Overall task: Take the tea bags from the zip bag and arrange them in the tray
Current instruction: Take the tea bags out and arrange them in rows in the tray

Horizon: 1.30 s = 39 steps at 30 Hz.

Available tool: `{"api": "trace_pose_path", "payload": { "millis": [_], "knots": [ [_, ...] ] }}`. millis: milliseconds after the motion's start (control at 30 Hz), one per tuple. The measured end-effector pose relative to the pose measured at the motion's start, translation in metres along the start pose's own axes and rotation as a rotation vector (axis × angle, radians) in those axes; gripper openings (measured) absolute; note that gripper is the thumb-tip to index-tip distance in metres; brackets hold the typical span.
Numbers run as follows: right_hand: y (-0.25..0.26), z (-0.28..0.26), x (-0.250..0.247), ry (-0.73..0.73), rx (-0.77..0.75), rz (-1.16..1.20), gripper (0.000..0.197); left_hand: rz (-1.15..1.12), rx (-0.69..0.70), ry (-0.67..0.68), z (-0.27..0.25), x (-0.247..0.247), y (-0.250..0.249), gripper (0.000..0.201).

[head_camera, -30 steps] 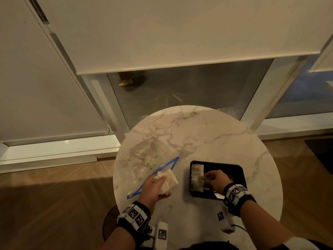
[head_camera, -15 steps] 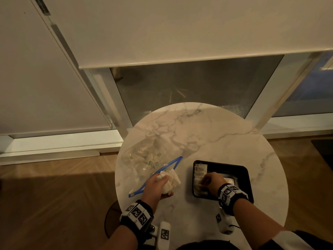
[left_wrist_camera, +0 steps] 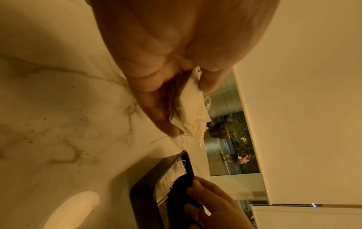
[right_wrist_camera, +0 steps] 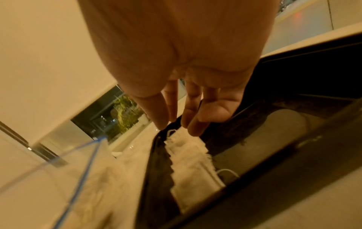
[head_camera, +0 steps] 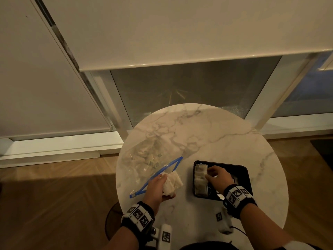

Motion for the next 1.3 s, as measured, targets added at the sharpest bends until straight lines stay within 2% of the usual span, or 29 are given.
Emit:
{"api": "trace_pose_path", "payload": {
  "millis": [67,133,267,333,367,467,633,767,1067,1300],
  "knots": [
    [0.017,-0.011,-0.002,-0.001,-0.02,0.134,0.009,-0.082,-0.048,0.008,-0.002,0.002,0.004,0.025],
    [0.041,-0.025,0.005,0.095,-0.059,0.246,0.007,-0.178,-0.091,0.021,-0.004,0.006,0.007,0.025],
    [0.086,-0.055,0.03,0.388,-0.092,0.352,0.03,-0.237,-0.1,0.079,-0.007,0.014,0.002,0.025],
    [0.093,-0.064,0.043,0.455,-0.086,0.385,0.035,-0.167,-0.06,0.132,-0.009,0.018,-0.002,0.026],
    [0.094,-0.067,0.048,0.461,-0.085,0.386,0.032,-0.126,-0.028,0.151,-0.011,0.018,-0.004,0.026],
    [0.093,-0.071,0.056,0.388,-0.088,0.407,0.016,0.049,0.06,0.179,-0.013,0.016,-0.006,0.027],
    [0.085,-0.07,0.061,0.243,-0.074,0.447,0.011,0.25,0.108,0.19,-0.01,0.005,0.0,0.024],
    [0.08,-0.07,0.062,0.177,-0.075,0.433,0.006,0.301,0.158,0.219,-0.013,0.005,-0.003,0.021],
    [0.078,-0.081,0.057,0.141,-0.124,0.449,0.006,0.38,0.203,0.198,-0.009,0.005,0.0,0.017],
    [0.054,-0.075,0.04,0.053,-0.06,0.489,0.004,0.243,0.199,0.12,-0.007,-0.001,0.003,0.016]
  ]
}}
Point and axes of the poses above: each hand's wrist, its own z-axis towards the middle knuckle, its own x-axis out of the palm, y = z × x, the point moved 8 cm from there along z, towards the middle knuckle, and after that the axes turned 1 degree about -z, right-handed, at the moved point
